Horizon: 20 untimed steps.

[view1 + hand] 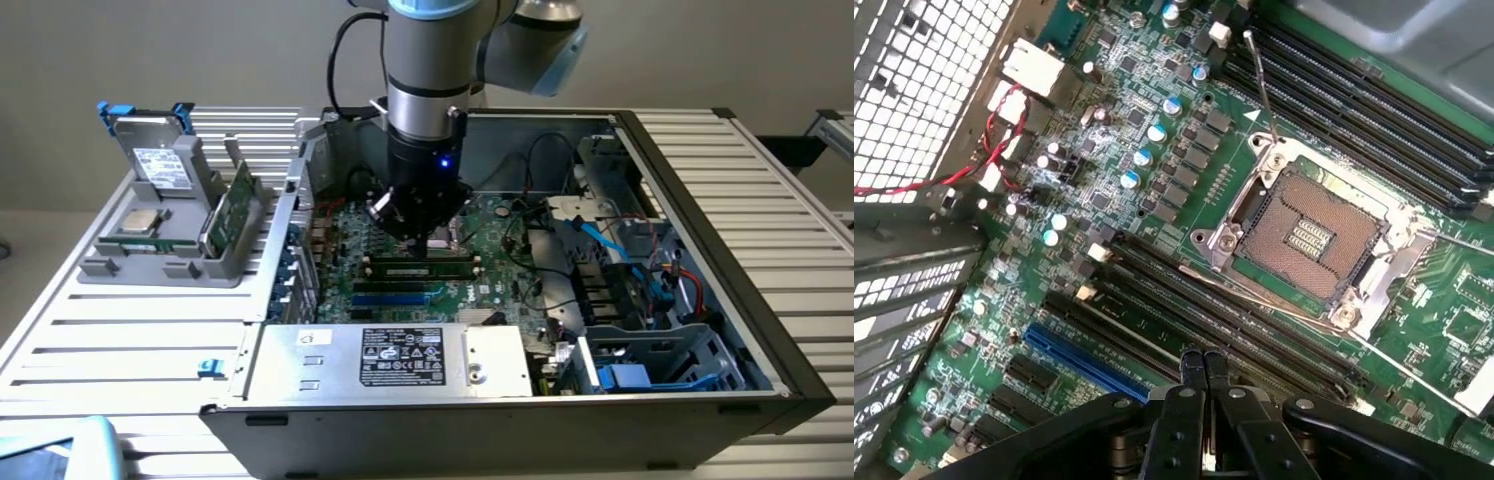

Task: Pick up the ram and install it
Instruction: 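Press down the ram until it locks into place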

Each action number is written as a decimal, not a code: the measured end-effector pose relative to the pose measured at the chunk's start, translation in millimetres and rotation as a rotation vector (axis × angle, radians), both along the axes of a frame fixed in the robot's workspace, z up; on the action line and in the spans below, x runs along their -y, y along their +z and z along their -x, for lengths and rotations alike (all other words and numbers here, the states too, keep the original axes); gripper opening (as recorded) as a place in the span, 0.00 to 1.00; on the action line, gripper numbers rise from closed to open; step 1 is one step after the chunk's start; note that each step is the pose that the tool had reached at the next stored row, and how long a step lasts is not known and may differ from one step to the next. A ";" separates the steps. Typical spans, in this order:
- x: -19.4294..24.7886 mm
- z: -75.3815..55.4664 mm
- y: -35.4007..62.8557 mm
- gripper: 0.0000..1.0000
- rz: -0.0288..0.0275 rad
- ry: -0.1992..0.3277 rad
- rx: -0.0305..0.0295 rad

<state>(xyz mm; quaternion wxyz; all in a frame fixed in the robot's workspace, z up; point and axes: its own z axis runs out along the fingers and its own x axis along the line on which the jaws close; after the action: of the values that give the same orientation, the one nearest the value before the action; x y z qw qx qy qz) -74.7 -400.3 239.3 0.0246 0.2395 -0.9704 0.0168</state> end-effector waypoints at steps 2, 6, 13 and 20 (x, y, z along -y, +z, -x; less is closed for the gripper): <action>0.0 0.0 -0.2 0.11 -0.0001 -0.032 0.0004; 0.0 0.0 -0.5 0.11 -0.0001 -0.092 0.0019; 0.0 -0.1 -1.0 0.11 -0.0032 -0.170 0.0144; 0.0 0.0 -1.1 0.11 -0.0045 -0.251 0.0297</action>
<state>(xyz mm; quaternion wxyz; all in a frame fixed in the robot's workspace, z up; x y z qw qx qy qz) -74.7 -400.3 238.2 0.0117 0.1161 -0.9931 0.0150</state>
